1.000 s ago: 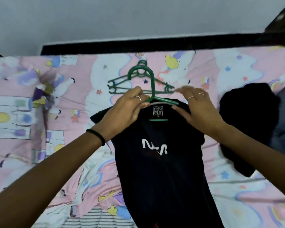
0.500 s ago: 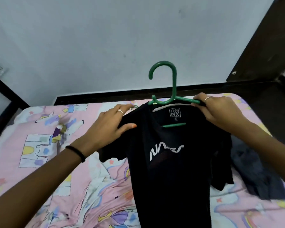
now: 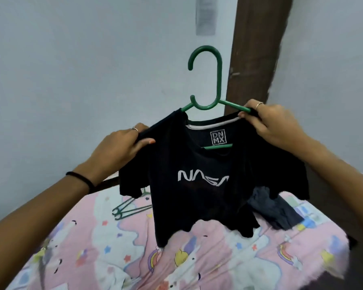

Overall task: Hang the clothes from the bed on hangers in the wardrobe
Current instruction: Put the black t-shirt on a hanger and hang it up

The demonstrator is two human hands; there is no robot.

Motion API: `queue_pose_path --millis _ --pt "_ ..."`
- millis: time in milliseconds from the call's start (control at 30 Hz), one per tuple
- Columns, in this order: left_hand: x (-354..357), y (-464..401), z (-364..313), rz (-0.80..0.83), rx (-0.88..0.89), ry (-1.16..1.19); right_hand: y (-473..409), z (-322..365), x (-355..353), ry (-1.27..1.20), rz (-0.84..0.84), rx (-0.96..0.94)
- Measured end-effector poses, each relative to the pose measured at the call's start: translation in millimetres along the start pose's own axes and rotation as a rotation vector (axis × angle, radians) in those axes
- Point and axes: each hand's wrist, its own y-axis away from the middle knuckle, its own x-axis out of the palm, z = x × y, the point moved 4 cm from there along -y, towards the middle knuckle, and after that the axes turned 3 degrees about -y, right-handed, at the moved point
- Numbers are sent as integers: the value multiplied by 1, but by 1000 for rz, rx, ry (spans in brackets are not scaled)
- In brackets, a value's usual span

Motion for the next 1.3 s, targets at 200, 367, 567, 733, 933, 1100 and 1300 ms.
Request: queue_pose_path --millis 200,367,567,733,933,1100,1300 --pt "-60 23 -17 7 21 143 32 37 -90 24 -58 85" --pt "-94 9 -58 28 105 212 62 44 -175 201 -137 138" --pt "-123 -11 -157 -55 403 252 109 47 -258 267 -135 225" --pt "-140 -32 -290 -179 627 335 169 42 -336 436 -109 368" --pt "-154 -28 -440 -364 707 537 294 48 -468 558 -34 647" --pt "-169 -12 -560 -360 842 665 428 58 -575 520 19 847" --pt "-189 20 -677 -357 1019 795 509 95 -665 643 89 1019"
